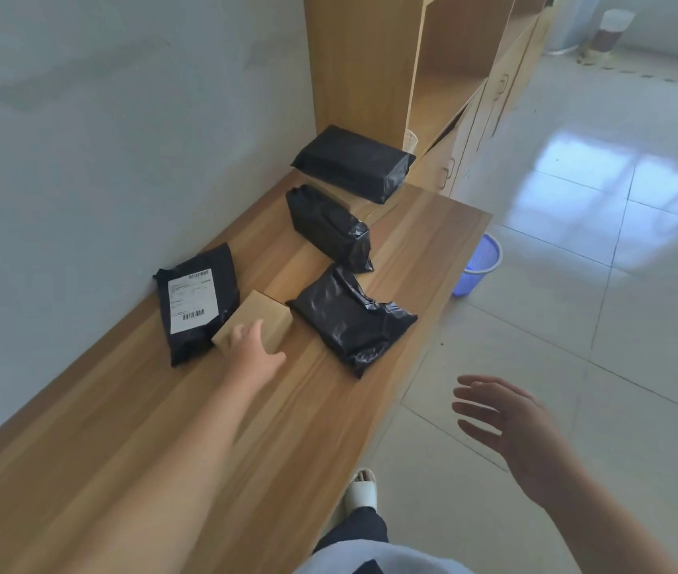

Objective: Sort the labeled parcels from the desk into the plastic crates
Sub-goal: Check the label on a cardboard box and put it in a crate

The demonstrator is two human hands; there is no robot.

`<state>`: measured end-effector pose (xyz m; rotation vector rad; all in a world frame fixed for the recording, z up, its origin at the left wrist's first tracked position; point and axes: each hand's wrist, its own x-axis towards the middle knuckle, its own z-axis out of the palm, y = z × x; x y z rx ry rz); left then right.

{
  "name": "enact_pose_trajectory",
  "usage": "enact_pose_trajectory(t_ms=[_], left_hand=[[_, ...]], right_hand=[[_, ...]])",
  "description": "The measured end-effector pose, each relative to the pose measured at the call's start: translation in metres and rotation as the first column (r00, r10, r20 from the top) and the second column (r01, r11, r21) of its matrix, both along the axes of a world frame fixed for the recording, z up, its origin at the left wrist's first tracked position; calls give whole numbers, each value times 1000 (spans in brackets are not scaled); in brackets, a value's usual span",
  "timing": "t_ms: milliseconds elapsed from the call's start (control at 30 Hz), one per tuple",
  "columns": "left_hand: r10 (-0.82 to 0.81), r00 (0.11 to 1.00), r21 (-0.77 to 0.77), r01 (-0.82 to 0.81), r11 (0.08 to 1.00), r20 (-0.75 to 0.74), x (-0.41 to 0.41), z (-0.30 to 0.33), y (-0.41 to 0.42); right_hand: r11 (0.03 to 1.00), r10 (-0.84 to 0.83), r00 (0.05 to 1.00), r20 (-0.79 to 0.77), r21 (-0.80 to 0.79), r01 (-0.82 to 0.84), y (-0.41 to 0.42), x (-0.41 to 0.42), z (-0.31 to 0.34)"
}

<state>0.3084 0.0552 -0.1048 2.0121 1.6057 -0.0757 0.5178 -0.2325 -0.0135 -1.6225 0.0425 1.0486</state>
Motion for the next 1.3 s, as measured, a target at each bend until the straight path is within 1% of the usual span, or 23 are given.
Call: enact_pose_trajectory(t_ms=[33, 67, 100, 167, 300, 433, 500, 567, 600, 633, 667, 733, 800, 833, 900, 933, 1000, 1033, 1100, 1200, 1300], left_hand=[[-13, 993, 2, 14, 1000, -114, 3, -6, 15], [-23, 980, 7, 25, 1000, -197, 6, -11, 27], [-30, 969, 18, 36, 999, -247, 9, -17, 38], [-54, 958, 40, 68, 997, -282, 15, -27, 52], [-40, 977, 39, 49, 998, -210, 16, -36, 58], [-9, 991, 41, 15, 999, -133, 14, -33, 61], [43, 999, 32, -42, 999, -16, 14, -23, 55], [127, 972, -15, -127, 992, 195, 10, -4, 40], [192, 923, -71, -178, 981, 333, 10, 9, 28], [263, 843, -146, -219, 965, 470, 10, 24, 13], [329, 734, -222, -244, 944, 594, 13, 41, -2], [436, 467, -348, -265, 899, 770, 23, 73, -32], [480, 192, -437, -227, 870, 856, 36, 93, -57], [482, 88, -460, -193, 867, 872, 44, 99, -68], [470, -44, -471, -134, 872, 882, 62, 103, -88], [465, -93, -473, -122, 872, 881, 70, 103, -97], [468, -156, -487, -121, 865, 870, 85, 103, -113], [467, -166, -489, -126, 863, 868, 92, 102, -120], [471, -150, -491, -152, 858, 869, 104, 100, -135], [466, -114, -479, -212, 852, 878, 121, 97, -153], [436, -44, -430, -284, 857, 899, 129, 100, -169]], right_hand=[[1000, -3, 1000, 11, -16, 3, 5, 11, 2], [1000, -6, 1000, 20, -29, 7, 11, 20, 4], [999, -9, 1000, 26, -35, 10, 17, 28, 4], [999, -8, 999, 32, -42, 9, 29, 43, 3], [996, 41, 999, 18, -81, -40, 55, 62, 1], [985, 154, 988, -2, -81, -154, 90, 76, 0], [968, 234, 972, -21, -86, -235, 115, 83, -5], [938, 333, 942, -48, -82, -336, 141, 85, -11], [916, 390, 919, -61, -73, -393, 152, 85, -13], [893, 442, 893, -82, -55, -447, 163, 85, -15], [865, 495, 862, -107, -33, -500, 172, 85, -14], [792, 605, 775, -180, 40, -609, 187, 86, -8], [705, 701, 658, -276, 131, -697, 197, 89, 0], [660, 740, 587, -329, 185, -728, 200, 91, 4], [547, 819, 404, -407, 343, -764, 201, 93, 10], [486, 855, 311, -414, 432, -760, 199, 94, 10], [413, 888, 172, -427, 575, -706, 193, 97, 8], [403, 889, 123, -441, 625, -669, 189, 99, 7], [407, 881, 67, -468, 677, -613, 183, 106, 2], [383, 889, 45, -456, 685, -619, 178, 125, -4], [362, 903, 69, -423, 667, -651, 180, 144, -6]])
